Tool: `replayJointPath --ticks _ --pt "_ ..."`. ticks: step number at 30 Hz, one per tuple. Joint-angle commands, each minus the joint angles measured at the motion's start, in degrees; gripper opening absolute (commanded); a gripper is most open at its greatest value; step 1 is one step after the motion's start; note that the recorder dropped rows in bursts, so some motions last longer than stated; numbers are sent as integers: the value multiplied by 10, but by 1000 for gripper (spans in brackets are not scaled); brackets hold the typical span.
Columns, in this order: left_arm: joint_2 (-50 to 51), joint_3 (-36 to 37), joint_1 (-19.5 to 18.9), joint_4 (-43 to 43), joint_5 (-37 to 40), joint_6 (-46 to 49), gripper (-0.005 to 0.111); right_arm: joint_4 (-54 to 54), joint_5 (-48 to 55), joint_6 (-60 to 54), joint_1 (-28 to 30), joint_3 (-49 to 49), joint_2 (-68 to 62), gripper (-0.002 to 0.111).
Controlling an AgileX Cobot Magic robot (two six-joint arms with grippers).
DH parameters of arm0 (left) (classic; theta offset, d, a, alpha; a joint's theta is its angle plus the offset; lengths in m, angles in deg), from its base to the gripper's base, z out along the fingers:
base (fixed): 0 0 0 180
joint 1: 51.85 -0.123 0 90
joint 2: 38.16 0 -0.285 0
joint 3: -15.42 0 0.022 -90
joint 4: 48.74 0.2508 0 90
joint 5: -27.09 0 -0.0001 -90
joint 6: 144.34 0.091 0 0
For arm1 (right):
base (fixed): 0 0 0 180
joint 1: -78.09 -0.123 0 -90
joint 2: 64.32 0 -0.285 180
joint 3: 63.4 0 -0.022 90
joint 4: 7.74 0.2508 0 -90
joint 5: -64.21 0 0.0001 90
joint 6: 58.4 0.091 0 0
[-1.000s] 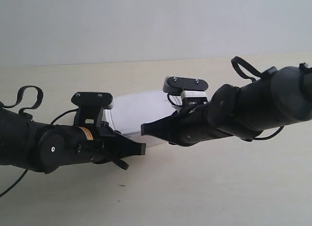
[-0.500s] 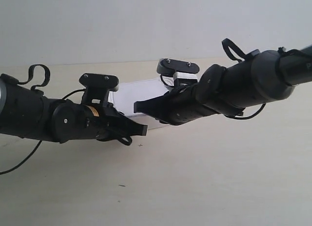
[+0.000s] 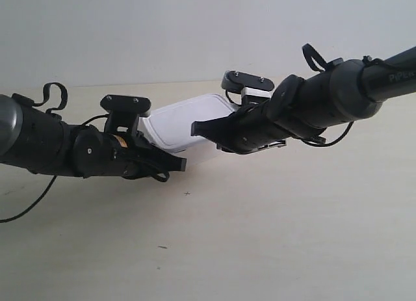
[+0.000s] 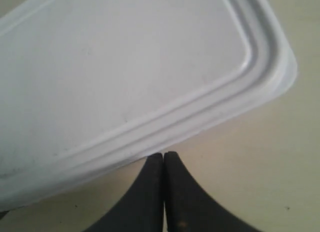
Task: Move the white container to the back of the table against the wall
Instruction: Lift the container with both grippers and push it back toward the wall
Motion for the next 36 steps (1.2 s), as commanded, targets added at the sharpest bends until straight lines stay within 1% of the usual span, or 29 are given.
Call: replayJointPath --ticks 1,14,17,20,23,29,33,36 --pt "5 -19 -2 17 -7 2 0 -7 11 -4 2 -28 -17 0" --pt "44 -65 -6 20 -6 18 0 -7 32 -4 2 -103 -61 0" --pt "51 -73 -26 20 -6 18 0 -7 37 -3 2 -125 -76 0" --pt "51 -74 -56 20 -14 19 0 -7 39 -2 2 -148 -87 0" --pt "51 -75 -71 36 -23 19 0 -7 45 6 2 -176 -101 0" --pt "51 -78 -71 47 -67 19 0 -7 53 12 2 -230 -129 0" --pt "77 -122 -71 49 -30 19 0 -7 67 12 2 -243 -139 0" --pt "95 -142 -71 51 -24 19 0 -7 68 12 2 -244 -140 0"
